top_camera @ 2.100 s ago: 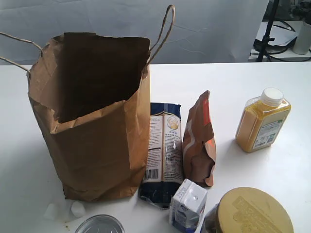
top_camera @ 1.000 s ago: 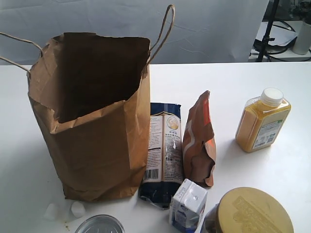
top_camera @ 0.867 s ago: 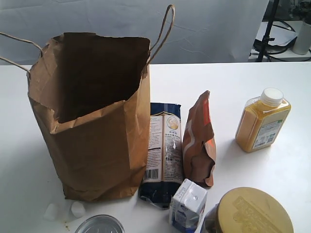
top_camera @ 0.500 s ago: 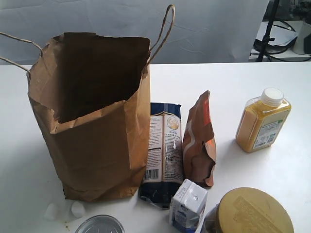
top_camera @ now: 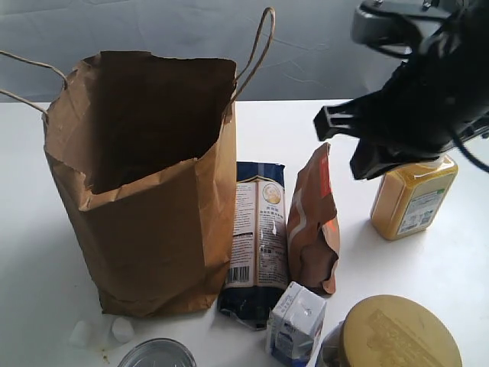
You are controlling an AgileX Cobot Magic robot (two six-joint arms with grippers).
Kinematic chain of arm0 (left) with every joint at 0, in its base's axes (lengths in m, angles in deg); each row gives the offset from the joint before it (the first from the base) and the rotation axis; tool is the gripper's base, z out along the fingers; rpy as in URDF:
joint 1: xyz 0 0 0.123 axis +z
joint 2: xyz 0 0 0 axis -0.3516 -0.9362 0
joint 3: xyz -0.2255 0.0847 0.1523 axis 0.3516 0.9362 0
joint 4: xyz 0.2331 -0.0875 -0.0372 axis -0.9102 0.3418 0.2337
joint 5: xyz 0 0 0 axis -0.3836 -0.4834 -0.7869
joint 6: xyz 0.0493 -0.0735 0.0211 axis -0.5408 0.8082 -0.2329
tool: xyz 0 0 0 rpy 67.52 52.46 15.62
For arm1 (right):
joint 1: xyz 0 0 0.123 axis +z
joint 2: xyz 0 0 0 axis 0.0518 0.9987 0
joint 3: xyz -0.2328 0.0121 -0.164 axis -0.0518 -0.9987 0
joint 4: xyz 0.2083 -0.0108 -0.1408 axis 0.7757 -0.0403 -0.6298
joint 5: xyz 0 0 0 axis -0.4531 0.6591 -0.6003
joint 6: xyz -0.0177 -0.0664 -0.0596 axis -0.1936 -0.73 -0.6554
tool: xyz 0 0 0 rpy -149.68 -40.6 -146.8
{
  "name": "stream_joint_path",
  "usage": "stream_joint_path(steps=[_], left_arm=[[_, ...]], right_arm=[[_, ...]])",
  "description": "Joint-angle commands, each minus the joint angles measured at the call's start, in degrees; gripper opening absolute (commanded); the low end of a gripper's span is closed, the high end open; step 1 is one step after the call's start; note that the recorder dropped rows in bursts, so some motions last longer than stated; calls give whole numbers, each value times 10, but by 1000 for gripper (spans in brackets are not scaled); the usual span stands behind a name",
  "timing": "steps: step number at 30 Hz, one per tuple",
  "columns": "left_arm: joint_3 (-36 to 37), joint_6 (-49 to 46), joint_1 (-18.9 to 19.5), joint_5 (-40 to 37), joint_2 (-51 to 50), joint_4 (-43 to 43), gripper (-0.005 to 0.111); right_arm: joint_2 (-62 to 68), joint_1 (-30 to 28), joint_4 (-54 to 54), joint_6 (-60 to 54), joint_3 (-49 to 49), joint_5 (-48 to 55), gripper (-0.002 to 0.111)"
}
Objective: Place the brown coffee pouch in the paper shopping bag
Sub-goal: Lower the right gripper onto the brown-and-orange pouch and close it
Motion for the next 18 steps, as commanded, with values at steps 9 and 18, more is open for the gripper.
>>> stream_joint_path(steps=[9, 18], left_arm=[[2, 2, 2, 2, 2, -2, 0], [2, 2, 2, 2, 2, -2, 0]], right_arm=[[128, 7, 22, 41, 70, -16, 53], [233, 7, 6, 50, 70, -45, 52]])
